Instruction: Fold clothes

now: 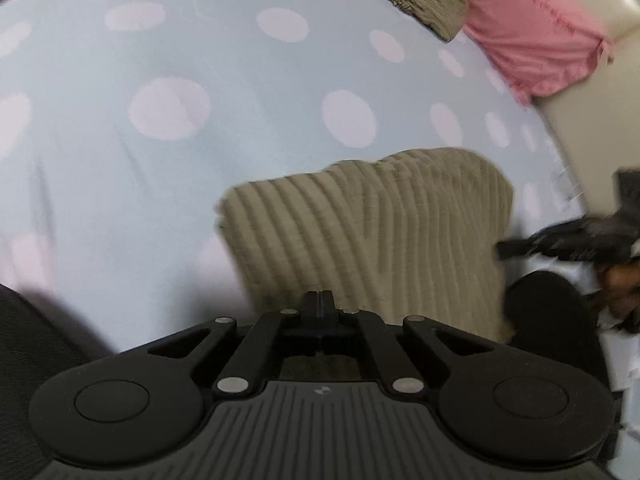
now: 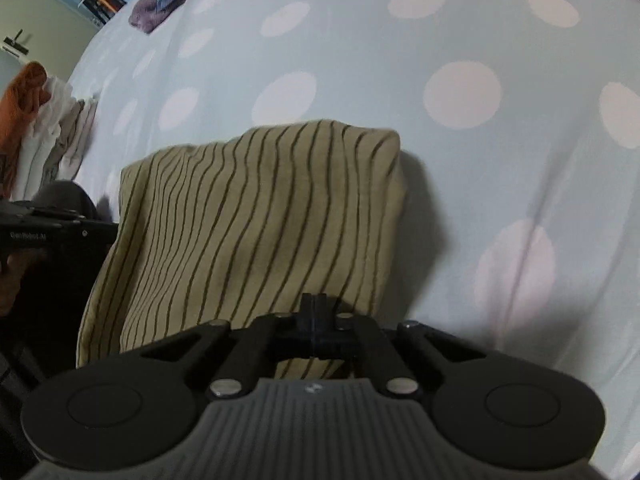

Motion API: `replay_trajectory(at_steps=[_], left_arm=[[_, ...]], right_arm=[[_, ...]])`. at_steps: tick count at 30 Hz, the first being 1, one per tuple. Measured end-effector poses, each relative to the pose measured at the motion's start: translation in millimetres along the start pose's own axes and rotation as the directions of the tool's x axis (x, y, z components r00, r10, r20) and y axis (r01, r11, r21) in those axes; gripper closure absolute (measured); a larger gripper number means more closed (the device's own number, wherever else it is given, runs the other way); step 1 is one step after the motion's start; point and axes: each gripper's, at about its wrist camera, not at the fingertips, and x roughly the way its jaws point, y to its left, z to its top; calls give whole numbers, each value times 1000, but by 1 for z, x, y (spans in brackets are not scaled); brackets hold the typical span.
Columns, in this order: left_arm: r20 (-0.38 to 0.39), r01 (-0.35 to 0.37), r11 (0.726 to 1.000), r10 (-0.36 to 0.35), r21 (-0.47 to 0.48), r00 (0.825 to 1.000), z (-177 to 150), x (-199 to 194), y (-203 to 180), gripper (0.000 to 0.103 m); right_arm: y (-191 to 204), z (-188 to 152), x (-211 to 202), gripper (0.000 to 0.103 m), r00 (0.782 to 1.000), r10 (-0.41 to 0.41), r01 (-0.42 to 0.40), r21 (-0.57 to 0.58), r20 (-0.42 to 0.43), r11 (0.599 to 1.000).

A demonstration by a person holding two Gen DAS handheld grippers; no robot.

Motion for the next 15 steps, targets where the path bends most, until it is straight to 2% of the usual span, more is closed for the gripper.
replay_trajectory(at_steps=[3, 6, 7, 8, 9, 10, 11, 12, 15], left_arm=[[-9, -101, 994, 101, 33, 995, -3, -5, 7, 103], [-18, -103, 995, 103, 10, 994, -3, -7, 15, 103], [-19, -105, 994, 105, -1, 994, -3, -9, 14, 100], [-19, -102, 995, 102, -11, 995, -2, -11, 13, 97], [-12, -78, 997, 78, -22, 997, -2, -13, 12, 85], [-4, -54, 998, 54, -33, 999, -2, -15, 11, 66], [6, -28, 999, 28, -42, 1000, -2, -15, 11, 55], [12, -15, 999, 15, -43, 1000, -2, -14, 10, 46], [-3, 16, 999, -16, -51, 1000, -1, -10, 8, 47]], right_arm=[[-13, 4, -9, 103, 998, -55, 55, 20, 23, 998], [-22, 8, -13, 101, 997, -68, 67, 40, 37, 997], [-24, 9, -14, 94, 997, -59, 57, 46, 44, 997], [-23, 11, -16, 81, 998, -41, 39, 43, 52, 998], [-21, 14, -18, 67, 998, -18, 16, 36, 59, 999], [-20, 16, -20, 37, 998, 4, -6, 32, 64, 999], [-17, 17, -19, 27, 998, 15, -17, 24, 58, 1000], [-13, 17, -16, 27, 999, 21, -22, 13, 43, 1000], [-7, 17, 0, 27, 999, 39, -39, 14, -5, 999]])
